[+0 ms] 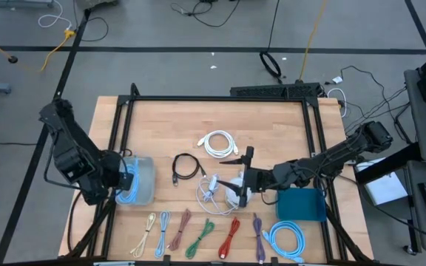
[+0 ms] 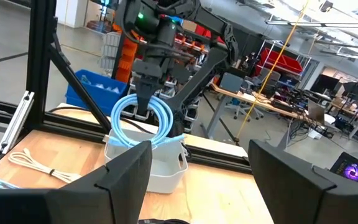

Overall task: Pick & Place USB Port
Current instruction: Put the top light blue HDMI cable into the gray bin

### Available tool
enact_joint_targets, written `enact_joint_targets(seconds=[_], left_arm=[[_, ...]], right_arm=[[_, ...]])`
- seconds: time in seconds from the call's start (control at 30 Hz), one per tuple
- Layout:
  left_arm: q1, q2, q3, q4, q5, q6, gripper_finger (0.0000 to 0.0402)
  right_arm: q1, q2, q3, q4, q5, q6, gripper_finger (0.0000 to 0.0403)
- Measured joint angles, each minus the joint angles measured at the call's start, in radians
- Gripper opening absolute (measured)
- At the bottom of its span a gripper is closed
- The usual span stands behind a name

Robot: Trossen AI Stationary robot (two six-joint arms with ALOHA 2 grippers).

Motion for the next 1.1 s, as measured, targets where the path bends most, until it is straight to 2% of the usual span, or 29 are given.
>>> enact_joint_targets(seconds=[0.37, 0.67, 1.1], left_arm=[[-0.006, -0.121, -0.133, 0.015, 0.075, -0.047, 0.0036], [-0.005, -0.241, -0.271, 0.018, 0.084, -0.043, 0.0036], [-0.005, -0.286, -0.273, 0.016, 0.083, -0.050, 0.0036]], right_arm=[[0.000, 0.000, 0.000, 0.007, 0.000, 0.000, 0.0260], [0.000, 0.000, 0.000, 0.008, 0.000, -0.002, 0.0256], [0.000, 0.000, 0.000, 0.008, 0.000, -0.011, 0.0255]])
